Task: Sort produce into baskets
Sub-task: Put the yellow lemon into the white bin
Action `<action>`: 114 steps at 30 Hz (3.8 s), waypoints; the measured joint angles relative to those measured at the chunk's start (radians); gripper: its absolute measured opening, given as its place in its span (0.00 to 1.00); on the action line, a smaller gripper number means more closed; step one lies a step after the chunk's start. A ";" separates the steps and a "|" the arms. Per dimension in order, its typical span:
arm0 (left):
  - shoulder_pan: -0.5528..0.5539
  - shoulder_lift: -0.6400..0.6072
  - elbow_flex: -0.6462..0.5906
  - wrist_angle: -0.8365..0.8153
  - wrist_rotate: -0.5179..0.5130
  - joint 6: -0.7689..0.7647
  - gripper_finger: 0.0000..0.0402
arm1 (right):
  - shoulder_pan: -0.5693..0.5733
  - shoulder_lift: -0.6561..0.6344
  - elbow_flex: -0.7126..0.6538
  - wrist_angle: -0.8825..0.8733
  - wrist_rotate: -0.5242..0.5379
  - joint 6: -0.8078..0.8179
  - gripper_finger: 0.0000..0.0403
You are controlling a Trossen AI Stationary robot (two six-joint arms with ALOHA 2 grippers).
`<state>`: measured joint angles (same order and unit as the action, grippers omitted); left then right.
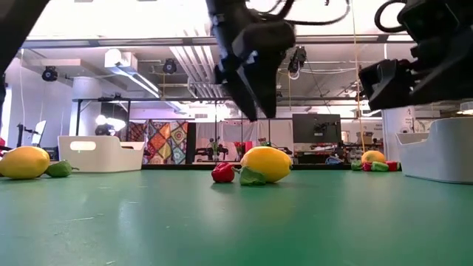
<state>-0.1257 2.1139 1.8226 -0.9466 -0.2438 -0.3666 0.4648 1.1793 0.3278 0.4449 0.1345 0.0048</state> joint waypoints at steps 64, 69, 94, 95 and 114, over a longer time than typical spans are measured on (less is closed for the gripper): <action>0.409 -0.497 -0.507 -0.168 -0.302 -0.292 0.50 | 0.000 0.001 -0.068 -0.004 -0.003 0.167 0.48; 0.663 -0.614 -0.662 -0.119 -0.288 -0.407 0.50 | 0.000 0.001 -0.077 -0.005 -0.002 0.155 0.47; 1.043 -0.457 -0.754 0.159 -0.162 -0.229 0.53 | -0.151 0.001 -0.040 0.059 0.067 -0.024 0.48; 1.043 -0.449 -0.754 0.166 -0.164 -0.230 0.53 | -0.151 0.001 -0.042 0.057 0.067 -0.016 0.48; 1.043 -0.423 -0.754 0.158 -0.285 -0.246 0.68 | -0.151 0.001 -0.058 0.004 0.067 -0.006 0.48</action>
<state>0.9173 1.6907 1.0691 -0.7891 -0.5291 -0.6122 0.3134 1.1801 0.2703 0.4493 0.2018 -0.0013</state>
